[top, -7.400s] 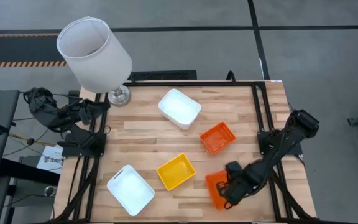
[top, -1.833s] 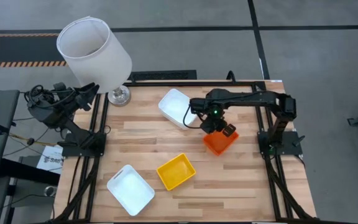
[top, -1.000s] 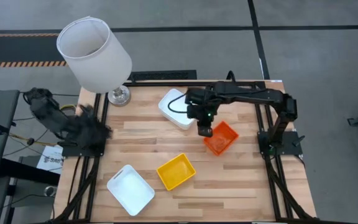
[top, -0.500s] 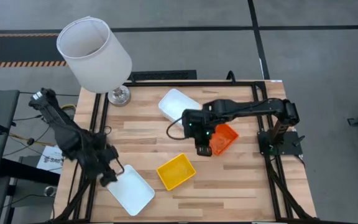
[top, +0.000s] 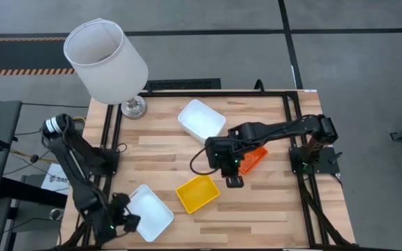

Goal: Stack baskets by color
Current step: Stack the bottom white bin on the top white bins

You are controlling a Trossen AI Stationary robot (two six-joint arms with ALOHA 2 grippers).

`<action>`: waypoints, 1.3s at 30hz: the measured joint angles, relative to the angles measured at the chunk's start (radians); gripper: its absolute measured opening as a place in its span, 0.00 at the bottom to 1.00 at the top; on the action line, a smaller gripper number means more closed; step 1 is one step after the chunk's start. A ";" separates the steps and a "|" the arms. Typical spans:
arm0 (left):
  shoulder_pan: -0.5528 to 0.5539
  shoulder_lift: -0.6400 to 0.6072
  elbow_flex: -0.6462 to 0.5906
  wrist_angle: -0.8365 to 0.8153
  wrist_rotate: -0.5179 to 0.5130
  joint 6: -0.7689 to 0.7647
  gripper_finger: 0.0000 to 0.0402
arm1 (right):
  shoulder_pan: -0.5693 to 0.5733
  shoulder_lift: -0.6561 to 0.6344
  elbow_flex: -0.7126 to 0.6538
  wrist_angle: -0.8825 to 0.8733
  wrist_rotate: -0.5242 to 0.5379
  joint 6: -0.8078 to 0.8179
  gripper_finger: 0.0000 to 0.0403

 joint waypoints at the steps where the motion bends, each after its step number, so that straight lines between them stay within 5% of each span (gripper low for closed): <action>1: 0.001 0.029 0.000 0.030 0.014 -0.003 0.61 | 0.006 0.000 0.000 0.002 0.003 -0.010 0.16; 5: 0.004 0.115 0.005 0.157 0.049 0.001 0.61 | 0.020 0.000 0.000 0.005 0.033 -0.017 0.16; 12: 0.057 0.175 0.001 0.010 -0.029 -0.001 0.61 | 0.021 0.000 0.000 0.007 0.051 -0.017 0.16; 30: 0.361 -0.012 0.000 -0.410 -0.396 0.313 0.61 | -0.037 0.000 0.000 0.175 0.088 -0.016 0.16; 35: 0.451 -0.140 0.000 -0.461 -0.290 0.544 0.61 | -0.042 0.000 -0.006 0.385 0.094 -0.016 0.16; 39: 0.425 -0.267 0.000 -0.436 -0.126 0.528 0.61 | -0.037 0.000 -0.016 0.508 0.102 -0.017 0.16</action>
